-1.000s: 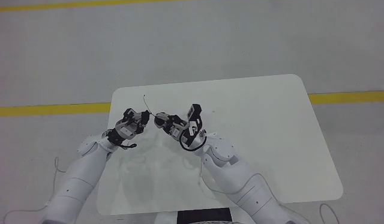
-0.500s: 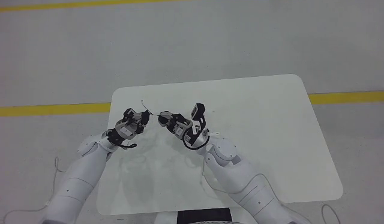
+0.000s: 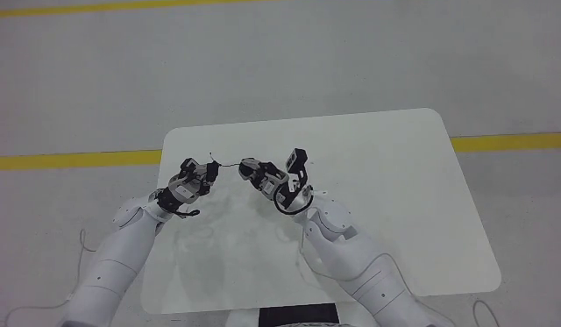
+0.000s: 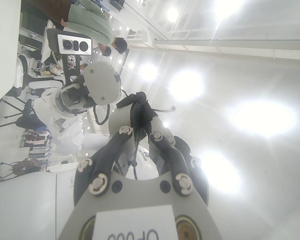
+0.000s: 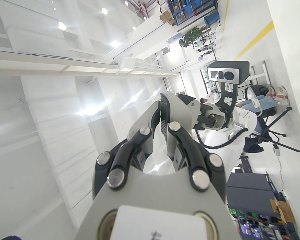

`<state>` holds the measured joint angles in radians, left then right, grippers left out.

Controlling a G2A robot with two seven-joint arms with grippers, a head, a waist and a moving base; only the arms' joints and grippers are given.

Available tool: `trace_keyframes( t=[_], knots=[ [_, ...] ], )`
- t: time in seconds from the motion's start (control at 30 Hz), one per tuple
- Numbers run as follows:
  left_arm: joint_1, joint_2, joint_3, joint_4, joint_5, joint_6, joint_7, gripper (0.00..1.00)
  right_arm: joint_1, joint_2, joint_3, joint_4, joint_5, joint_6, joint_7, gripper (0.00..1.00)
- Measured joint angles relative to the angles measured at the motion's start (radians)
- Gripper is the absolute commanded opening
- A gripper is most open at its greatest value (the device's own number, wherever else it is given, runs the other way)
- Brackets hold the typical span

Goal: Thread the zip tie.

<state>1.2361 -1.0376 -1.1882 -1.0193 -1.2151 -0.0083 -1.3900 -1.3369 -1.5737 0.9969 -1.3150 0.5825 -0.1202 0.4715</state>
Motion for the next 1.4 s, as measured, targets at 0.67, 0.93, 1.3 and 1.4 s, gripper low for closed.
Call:
trace_keyframes(
  t=[0.67, 0.93, 1.3, 1.4],
  knots=[
    [0.000, 0.000, 0.000, 0.000, 0.000, 0.000, 0.000, 0.00, -0.009, 0.012, 0.018, -0.006, 0.018, -0.008, 0.003, 0.00],
    [0.000, 0.000, 0.000, 0.000, 0.000, 0.000, 0.000, 0.00, -0.014, 0.017, 0.026, -0.009, 0.028, -0.012, 0.002, 0.00],
    [0.000, 0.000, 0.000, 0.000, 0.000, 0.000, 0.000, 0.00, -0.018, 0.022, 0.033, -0.017, 0.035, -0.016, 0.000, 0.00],
    [0.000, 0.000, 0.000, 0.000, 0.000, 0.000, 0.000, 0.00, -0.019, 0.024, 0.034, -0.019, 0.037, -0.017, 0.000, 0.00]
  ],
)
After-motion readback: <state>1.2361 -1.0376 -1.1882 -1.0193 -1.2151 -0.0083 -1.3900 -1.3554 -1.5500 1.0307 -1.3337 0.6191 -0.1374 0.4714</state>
